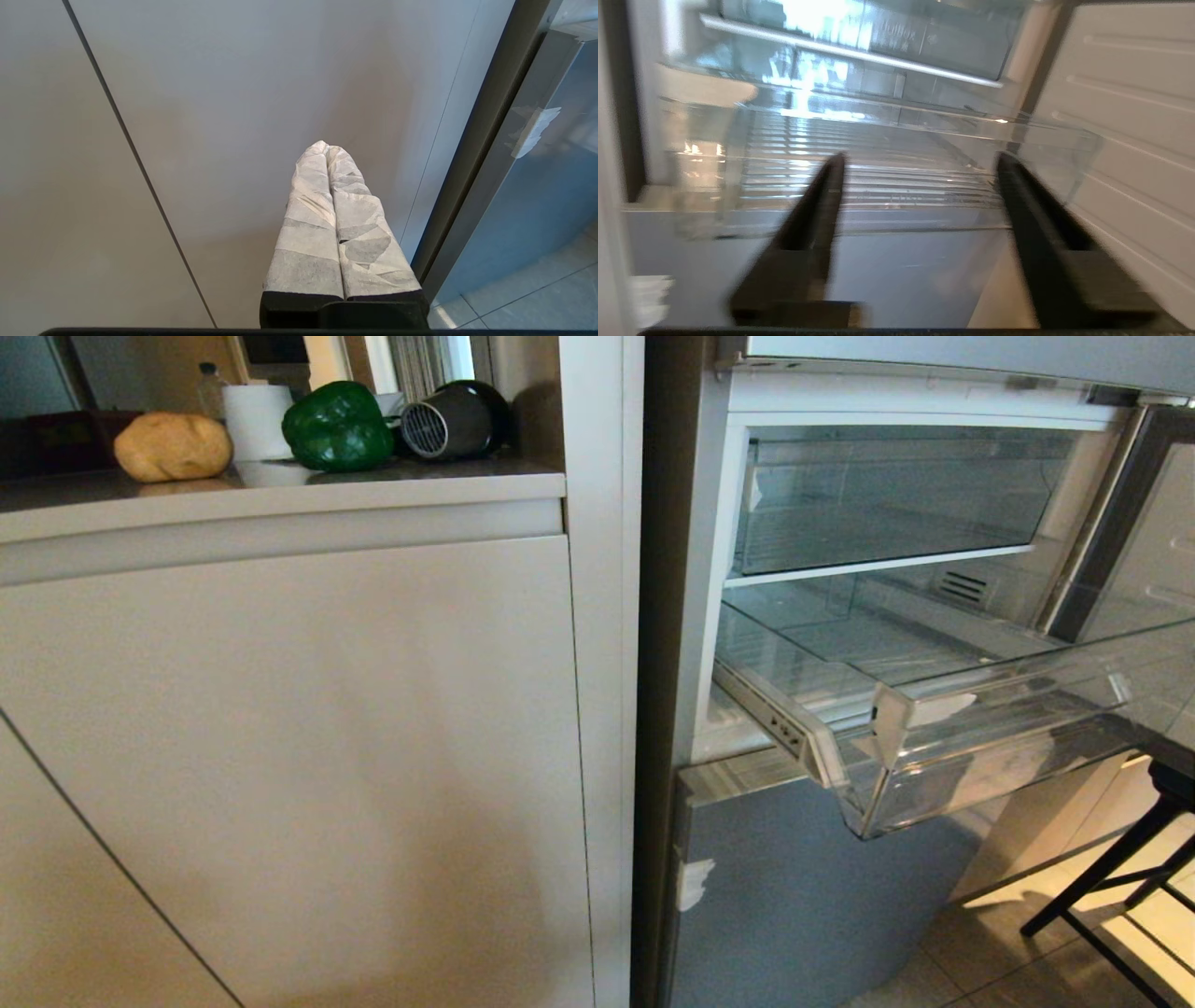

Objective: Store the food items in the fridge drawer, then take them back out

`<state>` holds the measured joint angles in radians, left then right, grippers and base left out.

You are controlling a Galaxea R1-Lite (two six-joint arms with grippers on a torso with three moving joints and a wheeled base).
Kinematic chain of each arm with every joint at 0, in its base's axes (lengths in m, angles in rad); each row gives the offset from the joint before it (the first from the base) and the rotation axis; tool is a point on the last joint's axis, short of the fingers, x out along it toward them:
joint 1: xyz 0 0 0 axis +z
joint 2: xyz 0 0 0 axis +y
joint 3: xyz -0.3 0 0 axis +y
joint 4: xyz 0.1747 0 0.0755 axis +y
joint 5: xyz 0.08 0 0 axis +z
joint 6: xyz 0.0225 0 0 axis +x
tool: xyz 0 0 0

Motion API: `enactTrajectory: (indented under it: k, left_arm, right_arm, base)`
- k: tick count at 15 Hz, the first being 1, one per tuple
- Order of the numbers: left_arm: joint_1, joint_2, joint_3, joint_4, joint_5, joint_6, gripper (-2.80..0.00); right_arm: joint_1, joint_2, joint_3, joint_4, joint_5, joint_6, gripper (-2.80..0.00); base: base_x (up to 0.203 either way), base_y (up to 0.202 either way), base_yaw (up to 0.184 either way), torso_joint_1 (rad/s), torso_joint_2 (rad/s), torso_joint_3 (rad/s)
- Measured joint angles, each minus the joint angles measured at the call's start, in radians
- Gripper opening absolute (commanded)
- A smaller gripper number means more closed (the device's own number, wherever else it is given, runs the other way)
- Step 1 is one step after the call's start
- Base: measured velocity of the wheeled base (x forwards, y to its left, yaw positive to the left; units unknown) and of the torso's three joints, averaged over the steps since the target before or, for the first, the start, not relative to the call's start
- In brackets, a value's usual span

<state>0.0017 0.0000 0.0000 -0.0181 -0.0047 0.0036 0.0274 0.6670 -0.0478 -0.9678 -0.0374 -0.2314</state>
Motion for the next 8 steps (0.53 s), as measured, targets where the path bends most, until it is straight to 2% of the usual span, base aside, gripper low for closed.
enactTrajectory:
  k: [2,6,8]
  left_arm:
    - [0.0,0.0,0.0,0.0,0.0,0.0,-2.8]
    - [0.0,0.0,0.0,-0.001,0.0,0.0,-2.8]
    - [0.0,0.0,0.0,-0.001,0.0,0.0,-2.8]
  right_arm:
    - [-0.003,-0.229,-0.084,0.333,0.011,0.051,-2.8]
    - [-0.014,-0.555,-0.188,1.087,0.109,0.17,-2.8]
    - [-0.016,-0.618,-0.173,1.31,0.141,0.27,-2.8]
  base:
    - [0.0,0.0,0.0,0.0,0.0,0.0]
    - [0.0,0.0,0.0,0.0,0.0,0.0]
    - [0.0,0.0,0.0,0.0,0.0,0.0]
